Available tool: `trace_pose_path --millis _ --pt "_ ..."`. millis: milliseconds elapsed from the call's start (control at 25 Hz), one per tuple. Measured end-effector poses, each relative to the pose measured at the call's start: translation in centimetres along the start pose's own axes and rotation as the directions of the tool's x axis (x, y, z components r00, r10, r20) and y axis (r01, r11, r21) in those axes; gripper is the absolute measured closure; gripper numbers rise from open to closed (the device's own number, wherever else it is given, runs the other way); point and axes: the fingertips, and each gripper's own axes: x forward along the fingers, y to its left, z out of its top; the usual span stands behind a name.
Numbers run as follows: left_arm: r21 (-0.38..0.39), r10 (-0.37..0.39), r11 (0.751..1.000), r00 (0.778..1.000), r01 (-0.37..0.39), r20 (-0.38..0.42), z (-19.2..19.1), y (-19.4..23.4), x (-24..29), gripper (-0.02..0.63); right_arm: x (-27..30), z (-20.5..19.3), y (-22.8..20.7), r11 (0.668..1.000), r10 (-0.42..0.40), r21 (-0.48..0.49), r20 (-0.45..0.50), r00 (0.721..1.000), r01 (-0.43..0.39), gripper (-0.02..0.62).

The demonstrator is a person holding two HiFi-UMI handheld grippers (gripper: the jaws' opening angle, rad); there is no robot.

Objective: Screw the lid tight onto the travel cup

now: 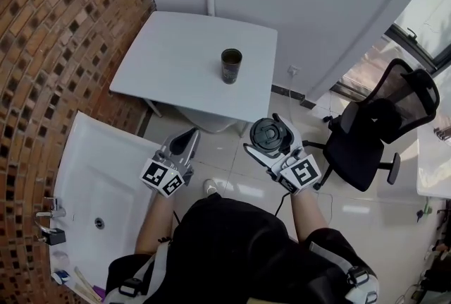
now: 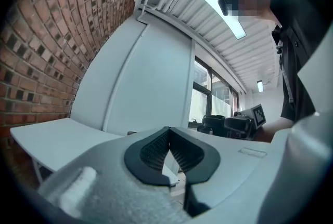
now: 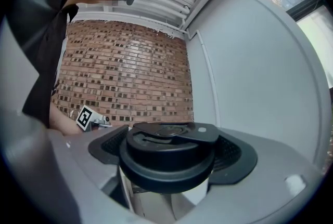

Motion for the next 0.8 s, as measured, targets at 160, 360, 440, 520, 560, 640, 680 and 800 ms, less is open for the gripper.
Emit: trace_pose_path --millis 160,360,440,520,560,640,680,800 --pt "0.005 0.031 0.999 0.999 -0.032 0.013 1.4 4.4 -0.1 0.604 4.0 -0.1 -0.6 1.0 0.011 -0.001 0.009 1.0 -0.011 0.112" --pt "0.002 0.031 1.0 1.0 -0.031 -0.005 1.3 7.3 0.6 0.604 7.3 -0.5 -1.0 1.0 0.028 -0.002 -0.002 1.0 -0.028 0.112" --pt "-0.013 0.022 1.0 1.0 -0.022 -0.006 1.0 7.6 1.5 0.604 7.9 -0.6 -1.6 0.999 0.034 -0.002 -0.012 0.999 -0.034 0.112" --pt "-0.022 0.015 1.0 1.0 -0.016 -0.014 0.4 7.8 2.6 0.604 8.5 -0.8 -2.5 0.999 0.041 -0.005 -0.022 0.999 -0.041 0.112" --pt "-0.024 0.013 1.0 1.0 -0.013 -0.019 0.2 7.9 3.3 0.604 8.8 -0.8 -3.0 0.999 0.043 -0.004 -0.023 0.999 -0.043 0.112" --pt "-0.024 0.01 1.0 1.0 -0.011 -0.028 -0.1 8.1 4.7 0.604 9.3 -0.8 -4.4 0.999 0.05 -0.002 -0.02 0.999 -0.05 0.112" --pt "-0.022 0.011 1.0 1.0 -0.011 -0.029 -0.1 8.2 5.4 0.604 9.6 -0.7 -5.1 0.998 0.055 -0.001 -0.02 0.998 -0.055 0.112" --pt "-0.014 0.014 1.0 1.0 -0.014 -0.017 0.5 8.5 7.8 0.604 10.6 -0.3 -7.5 0.997 0.078 0.005 -0.017 0.997 -0.078 0.112"
